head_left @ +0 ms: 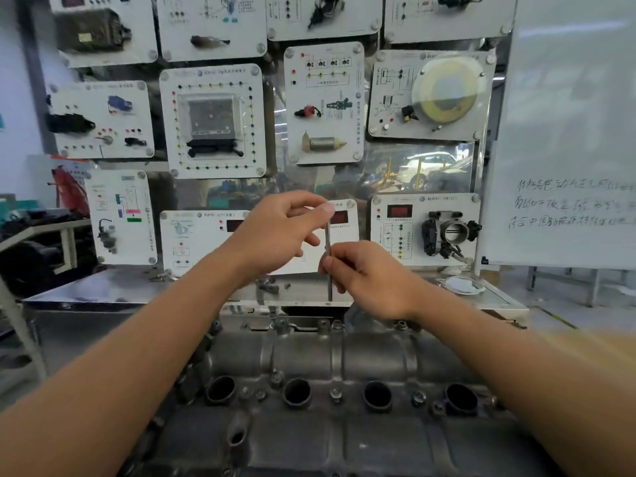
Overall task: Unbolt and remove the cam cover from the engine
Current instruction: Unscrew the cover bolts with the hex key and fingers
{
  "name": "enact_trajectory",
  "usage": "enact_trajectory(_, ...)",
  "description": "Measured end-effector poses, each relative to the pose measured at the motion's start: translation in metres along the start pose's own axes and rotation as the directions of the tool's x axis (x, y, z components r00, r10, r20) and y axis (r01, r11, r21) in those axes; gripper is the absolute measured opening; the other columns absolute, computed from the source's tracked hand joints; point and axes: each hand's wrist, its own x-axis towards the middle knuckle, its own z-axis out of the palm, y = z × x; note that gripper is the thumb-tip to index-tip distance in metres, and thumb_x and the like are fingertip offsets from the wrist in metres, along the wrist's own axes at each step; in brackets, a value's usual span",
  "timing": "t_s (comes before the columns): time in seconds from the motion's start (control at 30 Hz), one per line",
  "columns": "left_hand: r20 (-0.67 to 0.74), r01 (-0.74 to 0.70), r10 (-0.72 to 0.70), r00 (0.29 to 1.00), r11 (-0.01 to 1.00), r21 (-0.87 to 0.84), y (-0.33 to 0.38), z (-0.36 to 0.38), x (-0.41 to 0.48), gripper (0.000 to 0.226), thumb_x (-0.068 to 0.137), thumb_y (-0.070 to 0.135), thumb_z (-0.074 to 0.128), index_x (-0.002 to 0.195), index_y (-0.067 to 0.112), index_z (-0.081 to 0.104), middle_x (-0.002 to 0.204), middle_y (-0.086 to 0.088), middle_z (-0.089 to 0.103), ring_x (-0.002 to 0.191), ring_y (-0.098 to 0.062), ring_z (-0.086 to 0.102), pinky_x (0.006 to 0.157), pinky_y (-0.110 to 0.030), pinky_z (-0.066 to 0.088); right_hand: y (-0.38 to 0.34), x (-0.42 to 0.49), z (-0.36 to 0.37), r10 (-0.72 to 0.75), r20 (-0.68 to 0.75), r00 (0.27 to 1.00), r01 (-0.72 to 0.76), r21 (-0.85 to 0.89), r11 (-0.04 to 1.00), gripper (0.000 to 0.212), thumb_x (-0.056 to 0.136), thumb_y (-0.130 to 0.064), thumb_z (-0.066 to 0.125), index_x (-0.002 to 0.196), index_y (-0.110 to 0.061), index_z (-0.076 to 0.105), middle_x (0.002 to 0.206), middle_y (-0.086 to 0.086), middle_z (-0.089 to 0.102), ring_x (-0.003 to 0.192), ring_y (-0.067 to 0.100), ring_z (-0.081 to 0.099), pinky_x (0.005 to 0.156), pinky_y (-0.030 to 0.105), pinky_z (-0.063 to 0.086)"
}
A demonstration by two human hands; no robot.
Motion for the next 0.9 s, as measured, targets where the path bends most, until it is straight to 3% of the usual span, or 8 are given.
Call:
enact_trajectory(0.1,0.080,-0.069,0.062,0.995,0.993,0.092,0.008,0.016,0.018,0.011,0.100,0.045,0.053,0.097,0.045,0.064,0.095,0.019,0.073,0.078,0.002,0.068,0.062,-0.021,0.055,0.008,-0.005,-0.003,0.052,0.058,0.997,-0.053,0.005,0.999,0.030,0.103,-0.021,0.049,0.091,-0.002,0.068,0.078,0.009,0.068,0.072,0.022,0.060,0.070,0.032,0.046)
enact_trajectory(0.23,0.156,-0.128,0.099,0.983,0.974,0.186,-0.004,0.031,0.029,0.029,0.104,0.038,0.046,0.102,0.024,0.071,0.101,0.012,0.070,0.080,-0.005,0.068,0.064,-0.020,0.054,0.015,-0.006,-0.003,0.060,0.062,0.996,-0.062,0.028,0.998,0.032,0.104,-0.022,0.048,0.093,0.000,0.068,0.082,0.013,0.069,0.071,0.024,0.060,0.069,0.032,0.047)
enact_trajectory(0.33,0.180,-0.080,0.052,0.982,0.986,0.149,-0.025,0.021,0.032,0.030,0.105,0.033,0.047,0.099,0.019,0.073,0.101,0.006,0.073,0.078,-0.010,0.070,0.062,-0.024,0.053,0.021,-0.007,0.001,0.051,0.086,0.995,-0.051,-0.009,0.999,0.032,0.104,-0.022,0.048,0.092,0.001,0.068,0.080,0.015,0.067,0.065,0.021,0.057,0.067,0.033,0.047)
enact_trajectory(0.47,0.276,0.018,-0.024,0.961,1.000,0.021,-0.039,-0.005,0.032,0.026,0.092,0.042,0.059,0.101,0.024,0.075,0.102,0.001,0.077,0.084,-0.020,0.074,0.064,-0.027,0.057,0.023,-0.006,0.004,0.018,0.075,0.997,-0.015,-0.042,0.999,0.029,0.104,-0.019,0.048,0.092,-0.003,0.069,0.073,0.001,0.064,0.063,0.005,0.054,0.063,0.022,0.045)
enact_trajectory(0.6,0.226,-0.037,0.036,0.973,0.999,-0.004,-0.040,-0.006,0.028,0.018,0.097,0.035,0.060,0.100,0.025,0.075,0.097,0.001,0.077,0.077,-0.017,0.074,0.058,-0.021,0.056,0.022,-0.005,0.004,0.021,0.067,0.998,-0.019,-0.025,0.999,0.029,0.104,-0.017,0.048,0.085,-0.007,0.067,0.069,-0.008,0.062,0.059,-0.003,0.054,0.060,0.011,0.042)
enact_trajectory(0.73,0.160,-0.048,0.041,0.986,0.998,0.044,-0.039,-0.003,0.023,0.016,0.096,0.037,0.064,0.093,0.026,0.076,0.090,0.001,0.078,0.071,-0.017,0.074,0.053,-0.021,0.053,0.022,-0.007,0.005,0.034,0.060,0.998,-0.032,-0.033,0.999,0.031,0.104,-0.020,0.048,0.088,-0.003,0.069,0.076,0.002,0.069,0.062,0.006,0.057,0.059,0.014,0.043)
enact_trajectory(0.9,0.106,-0.101,0.090,0.990,0.989,0.112,-0.033,0.005,0.017,0.016,0.093,0.040,0.066,0.094,0.026,0.072,0.079,0.004,0.077,0.063,-0.013,0.072,0.051,-0.022,0.052,0.021,-0.008,0.005,0.043,0.064,0.997,-0.043,-0.008,0.999,0.030,0.103,-0.021,0.049,0.091,-0.004,0.070,0.076,0.005,0.069,0.074,0.025,0.064,0.072,0.033,0.049)
